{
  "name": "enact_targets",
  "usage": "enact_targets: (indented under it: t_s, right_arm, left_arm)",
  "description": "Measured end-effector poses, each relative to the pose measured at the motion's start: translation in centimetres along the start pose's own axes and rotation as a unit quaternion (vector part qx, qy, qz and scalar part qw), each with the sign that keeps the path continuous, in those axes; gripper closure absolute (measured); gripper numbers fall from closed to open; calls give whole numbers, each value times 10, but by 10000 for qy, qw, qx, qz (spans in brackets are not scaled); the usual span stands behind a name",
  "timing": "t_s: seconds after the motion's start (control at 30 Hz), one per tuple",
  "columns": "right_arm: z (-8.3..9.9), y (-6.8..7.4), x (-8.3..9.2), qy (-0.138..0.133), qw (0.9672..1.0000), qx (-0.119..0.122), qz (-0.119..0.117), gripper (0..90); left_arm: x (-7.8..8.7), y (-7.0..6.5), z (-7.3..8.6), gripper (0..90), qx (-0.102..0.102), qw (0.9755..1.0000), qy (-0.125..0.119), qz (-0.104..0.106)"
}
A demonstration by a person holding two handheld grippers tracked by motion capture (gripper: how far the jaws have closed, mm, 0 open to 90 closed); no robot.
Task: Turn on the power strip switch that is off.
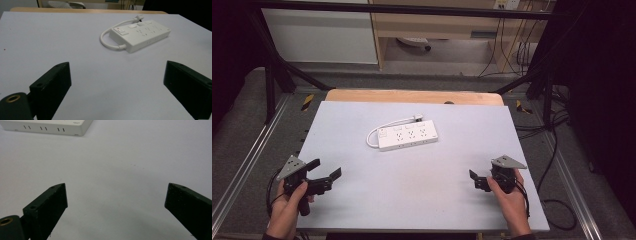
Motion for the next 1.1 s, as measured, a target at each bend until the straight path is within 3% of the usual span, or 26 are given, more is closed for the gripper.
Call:
enact_targets:
  t_s: [0.27,0.43,0.57,0.83,0.97,1.1]
  right_arm:
    - [1,4,-2,56,10000,1,-39,37]
    - [2,4,-3,113,9999,40,-13,36]
    - [2,4,-3,122,9999,47,-17,35]
    - [-1,6,-6,112,9999,93,-66,35]
    - [-1,7,-8,130,9998,127,-71,35]
    - [0,10,-6,137,9998,148,-73,35]
  left_arm:
    - [1,-6,-5,73,-88,9998,-132,152]
    - [0,-8,-5,70,-189,9997,-66,114]
    - [0,-12,-5,65,-197,9996,-25,199]
    - [2,-16,-6,65,-104,9996,-56,249]
    - [5,-20,-12,61,-10,9988,-291,401]
    - [2,-21,-16,67,20,9989,-318,356]
Point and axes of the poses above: each handheld gripper's, and its own axes: x roughly backward along the jaws, z roughly out of its underside, y roughly to its left, the point moved 6 cm from there along -x, roughly forward along the jaws, and after that the axes turned 1 degree about -y, right-handed, at the moved point
